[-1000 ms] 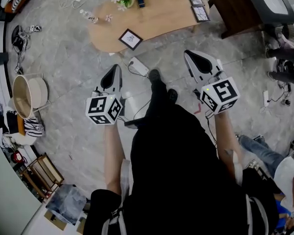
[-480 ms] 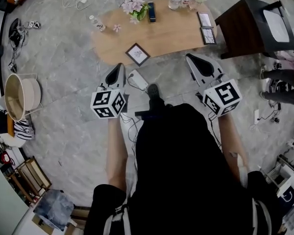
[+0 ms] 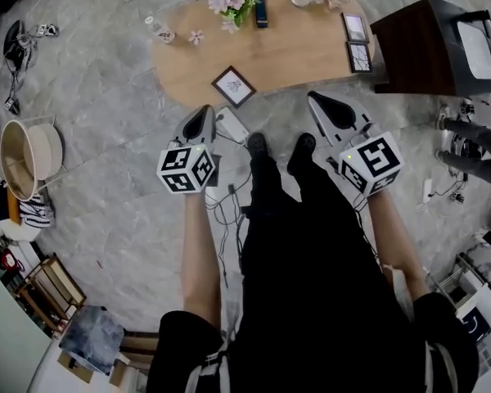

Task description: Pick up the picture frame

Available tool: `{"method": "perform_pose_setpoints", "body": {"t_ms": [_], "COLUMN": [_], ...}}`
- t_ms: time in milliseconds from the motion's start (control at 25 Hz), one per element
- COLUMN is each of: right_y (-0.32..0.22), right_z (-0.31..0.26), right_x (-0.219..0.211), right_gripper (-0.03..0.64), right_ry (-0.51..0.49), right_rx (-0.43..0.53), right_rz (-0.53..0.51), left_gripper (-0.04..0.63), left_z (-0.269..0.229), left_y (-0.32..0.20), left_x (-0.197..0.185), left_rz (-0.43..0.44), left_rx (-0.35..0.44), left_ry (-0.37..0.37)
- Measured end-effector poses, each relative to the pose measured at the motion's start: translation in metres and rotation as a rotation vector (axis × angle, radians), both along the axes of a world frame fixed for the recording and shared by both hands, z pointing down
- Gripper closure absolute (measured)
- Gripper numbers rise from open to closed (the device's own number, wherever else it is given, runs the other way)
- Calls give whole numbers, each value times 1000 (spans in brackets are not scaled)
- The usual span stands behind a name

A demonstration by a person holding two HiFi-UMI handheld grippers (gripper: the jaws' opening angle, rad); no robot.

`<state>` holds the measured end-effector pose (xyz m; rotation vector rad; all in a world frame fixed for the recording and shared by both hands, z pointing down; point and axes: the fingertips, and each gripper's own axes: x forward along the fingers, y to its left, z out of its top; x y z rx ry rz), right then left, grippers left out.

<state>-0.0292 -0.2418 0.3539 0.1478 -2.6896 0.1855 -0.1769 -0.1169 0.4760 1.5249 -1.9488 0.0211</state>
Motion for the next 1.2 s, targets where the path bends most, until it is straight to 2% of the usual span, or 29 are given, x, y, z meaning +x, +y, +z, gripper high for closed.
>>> {"method": "perform_pose_setpoints", "body": {"t_ms": [320,440,560,840,1200], "right_y": [-19,-23,-27,-25,-30], "right_z": [53,69,88,134,183], "right_x": [-29,-45,-54,-73,-85], "right_gripper": [603,603,603,603,603], "right_ry": [47,47,55,83,117], "right_rx": [1,2,-11,-36,-56], "right_rz": [-67,-83,-80,-94,-97], "left_gripper": [581,576,498,453,322], "left_z": [76,105,135,202,295], "left_y": [-18,-20,-23,-27,-31], "left_x": [-2,-3,-3,0,15], "left_rz": [-14,-33,-43,-55,-90], "left_rx": [-15,0,13,36,26], "left_ry": [102,165,236,370,533]}}
